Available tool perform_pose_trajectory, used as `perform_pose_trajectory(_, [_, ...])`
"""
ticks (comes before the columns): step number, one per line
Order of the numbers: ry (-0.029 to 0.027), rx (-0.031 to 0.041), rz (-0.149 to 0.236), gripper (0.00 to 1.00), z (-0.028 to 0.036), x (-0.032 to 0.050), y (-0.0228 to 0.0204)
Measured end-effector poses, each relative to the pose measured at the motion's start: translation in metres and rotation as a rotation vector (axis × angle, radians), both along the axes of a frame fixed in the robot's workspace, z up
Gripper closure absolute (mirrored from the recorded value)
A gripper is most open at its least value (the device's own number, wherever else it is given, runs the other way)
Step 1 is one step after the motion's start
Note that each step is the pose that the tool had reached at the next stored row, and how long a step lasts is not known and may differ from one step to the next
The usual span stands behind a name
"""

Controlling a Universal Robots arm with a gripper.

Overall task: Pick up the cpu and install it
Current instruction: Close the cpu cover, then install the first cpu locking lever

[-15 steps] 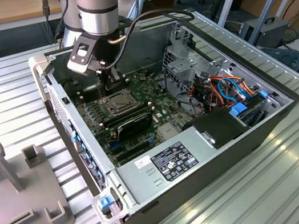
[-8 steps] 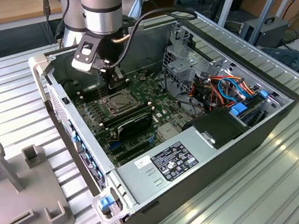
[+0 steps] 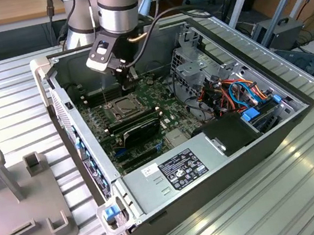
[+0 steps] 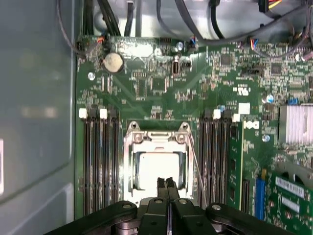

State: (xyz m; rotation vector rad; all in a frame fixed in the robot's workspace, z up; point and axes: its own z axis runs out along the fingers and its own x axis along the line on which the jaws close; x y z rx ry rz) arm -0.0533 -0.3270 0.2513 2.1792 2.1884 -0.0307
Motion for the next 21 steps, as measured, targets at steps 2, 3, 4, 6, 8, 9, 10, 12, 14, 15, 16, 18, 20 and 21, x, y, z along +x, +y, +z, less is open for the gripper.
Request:
perform_pose_trajectory(2, [0.0001, 0.0000, 0.000, 0.89, 0.0000, 0.0013, -0.0001])
perform_pose_trajectory(3, [0.0000, 0.0001, 0.000, 0.89, 0.0000, 0.0013, 0.0000])
perform_pose_trajectory(4, [0.0000, 0.0001, 0.000, 0.89, 0.0000, 0.0014, 0.0000])
perform_pose_trajectory(6, [0.0000, 0.0001, 0.000, 0.89, 0.0000, 0.0017, 0.0000])
perform_pose_trajectory(8, [0.0000, 0.0001, 0.000, 0.89, 0.0000, 0.0017, 0.0000])
perform_pose_trajectory(9, [0.0000, 0.0001, 0.000, 0.89, 0.0000, 0.0017, 0.0000])
perform_pose_trajectory(10, [0.0000, 0.0001, 0.000, 0.89, 0.0000, 0.0018, 0.0000])
perform_pose_trajectory(12, [0.0000, 0.0001, 0.000, 0.89, 0.0000, 0.0018, 0.0000])
perform_pose_trajectory(14, [0.0001, 0.0001, 0.000, 0.89, 0.0000, 0.0018, 0.0000])
perform_pose_trajectory(15, [0.0000, 0.0001, 0.000, 0.89, 0.0000, 0.0015, 0.0000])
perform_pose_trajectory(16, [0.0001, 0.0002, 0.000, 0.89, -0.0001, 0.0011, 0.0001])
perform_pose_trajectory(18, [0.0000, 0.0002, 0.000, 0.89, -0.0001, -0.0014, 0.0000])
perform_pose_trajectory(20, [0.0000, 0.0001, 0.000, 0.89, 0.0000, -0.0042, 0.0000])
perform_pose_trajectory(21, [0.0000, 0.0001, 0.000, 0.89, 0.0000, -0.0065, 0.0000])
